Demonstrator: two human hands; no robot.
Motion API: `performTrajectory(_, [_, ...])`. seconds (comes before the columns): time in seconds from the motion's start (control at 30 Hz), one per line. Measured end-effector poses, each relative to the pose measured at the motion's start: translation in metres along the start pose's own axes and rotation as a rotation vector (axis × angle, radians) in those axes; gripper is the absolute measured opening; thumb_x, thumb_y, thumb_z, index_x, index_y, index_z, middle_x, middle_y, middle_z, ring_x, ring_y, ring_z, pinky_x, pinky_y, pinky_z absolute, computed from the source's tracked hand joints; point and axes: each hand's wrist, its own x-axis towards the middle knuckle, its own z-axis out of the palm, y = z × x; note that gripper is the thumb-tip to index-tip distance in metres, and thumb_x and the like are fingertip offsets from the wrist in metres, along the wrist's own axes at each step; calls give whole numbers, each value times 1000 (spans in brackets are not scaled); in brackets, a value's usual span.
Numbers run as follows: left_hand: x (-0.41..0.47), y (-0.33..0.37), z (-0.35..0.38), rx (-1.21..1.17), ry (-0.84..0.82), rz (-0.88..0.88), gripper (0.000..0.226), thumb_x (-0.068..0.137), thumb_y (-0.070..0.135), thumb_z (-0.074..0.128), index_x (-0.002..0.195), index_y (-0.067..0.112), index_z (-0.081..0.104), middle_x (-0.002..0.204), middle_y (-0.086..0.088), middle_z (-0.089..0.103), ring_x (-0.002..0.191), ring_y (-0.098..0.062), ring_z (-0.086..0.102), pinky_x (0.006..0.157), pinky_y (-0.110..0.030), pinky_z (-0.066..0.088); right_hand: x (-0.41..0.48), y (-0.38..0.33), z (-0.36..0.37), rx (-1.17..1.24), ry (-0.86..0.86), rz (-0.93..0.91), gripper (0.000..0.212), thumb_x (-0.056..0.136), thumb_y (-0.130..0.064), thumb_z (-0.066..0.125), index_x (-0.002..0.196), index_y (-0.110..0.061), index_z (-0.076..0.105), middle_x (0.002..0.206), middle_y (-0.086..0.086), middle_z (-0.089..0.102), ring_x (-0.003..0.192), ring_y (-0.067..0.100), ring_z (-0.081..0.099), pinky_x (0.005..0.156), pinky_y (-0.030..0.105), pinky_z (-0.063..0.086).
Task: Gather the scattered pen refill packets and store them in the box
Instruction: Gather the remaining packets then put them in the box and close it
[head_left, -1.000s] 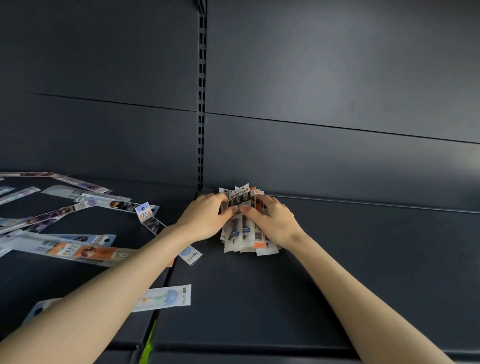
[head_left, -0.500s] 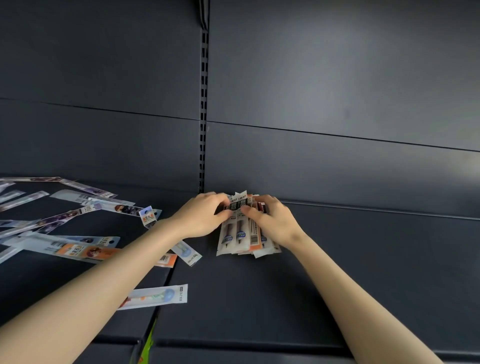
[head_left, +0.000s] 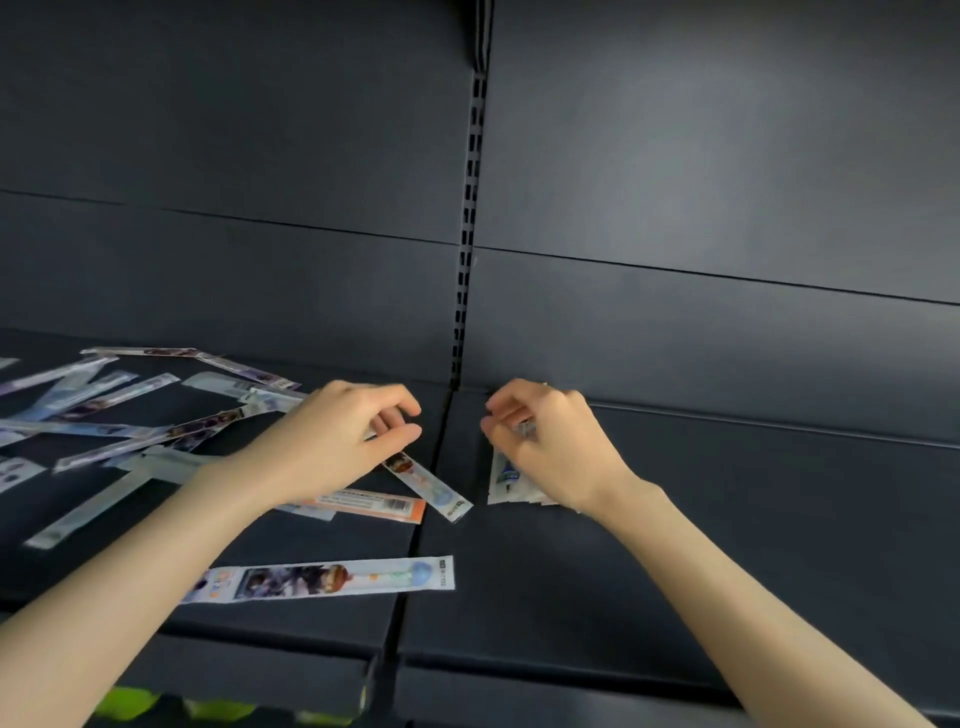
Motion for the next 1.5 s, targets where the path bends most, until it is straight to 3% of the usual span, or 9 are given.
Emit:
performTrajectory(0.17, [-43, -50, -8, -17, -203, 0, 84, 57, 91, 39, 123, 40, 52, 124, 26, 49, 117, 5, 45, 103, -29, 40, -2, -39, 43, -50, -108, -9, 24, 90, -32, 59, 107, -16, 63, 104, 2, 70, 97, 21, 65, 85, 43, 52])
performTrajectory(0.3, [-58, -75, -14, 98, -438, 43, 111, 51, 90, 39, 146, 38, 19, 145, 27, 15, 141, -3, 13, 117, -30, 11, 3, -66, 75, -208, -235, 93, 42, 88, -48, 57, 119, -20, 55, 111, 3, 67, 97, 25, 61, 82, 40, 51])
performTrajectory(0.47, [-57, -109, -29, -5, -417, 155, 75, 73, 67, 58, 136, 30, 43, 133, 19, 44, 123, -1, 41, 102, -21, 34, 10, -92, 99, -204, -265, 244, 61, 80, -58, 62, 126, -20, 51, 114, 0, 64, 100, 21, 60, 84, 35, 50])
performTrajectory(0.67, [-50, -134, -29, -114, -344, 248, 33, 82, 46, 65, 111, 29, 66, 109, 14, 59, 107, -6, 49, 98, -32, 38, 11, -116, 114, -154, -225, 312, 55, 75, -52, 72, 118, -20, 58, 113, -2, 64, 100, 15, 60, 88, 29, 48])
performTrajectory(0.83, [-51, -143, -43, -41, -385, 245, 52, 79, 57, 61, 124, 31, 55, 121, 16, 50, 113, -6, 45, 98, -29, 37, 14, -124, 120, -76, -221, 316, 58, 77, -33, 76, 128, -13, 55, 126, 2, 62, 111, 14, 59, 96, 23, 44])
performTrajectory(1.03, [-60, -160, -53, -34, -371, 162, 79, 73, 62, 64, 140, 32, 37, 129, 23, 32, 112, 0, 41, 88, -23, 36, 14, -128, 121, -147, -305, 324, 79, 67, -48, 80, 134, -18, 49, 117, -8, 48, 112, 11, 47, 94, 22, 39])
performTrajectory(1.2, [-62, -164, -53, -85, -365, 127, 66, 75, 53, 69, 134, 38, 43, 124, 20, 36, 108, -2, 43, 84, -25, 37, 15, -131, 122, -155, -341, 327, 82, 65, -50, 80, 135, -21, 47, 114, -12, 44, 108, 6, 46, 92, 19, 38])
performTrajectory(1.3, [-61, -160, -47, -187, -321, 138, 48, 76, 43, 73, 120, 37, 56, 114, 17, 44, 98, -1, 51, 85, -25, 42, 19, -133, 123, -116, -365, 318, 65, 67, -45, 81, 123, -23, 56, 105, -12, 52, 96, 5, 52, 79, 16, 41])
performTrajectory(1.5, [-64, -160, -40, -312, -220, 135, 53, 72, 32, 79, 120, 28, 58, 103, 25, 46, 96, 2, 54, 85, -23, 49, 28, -134, 126, -113, -466, 335, 34, 73, -40, 77, 97, -27, 56, 85, -12, 55, 72, 3, 51, 59, 19, 34])
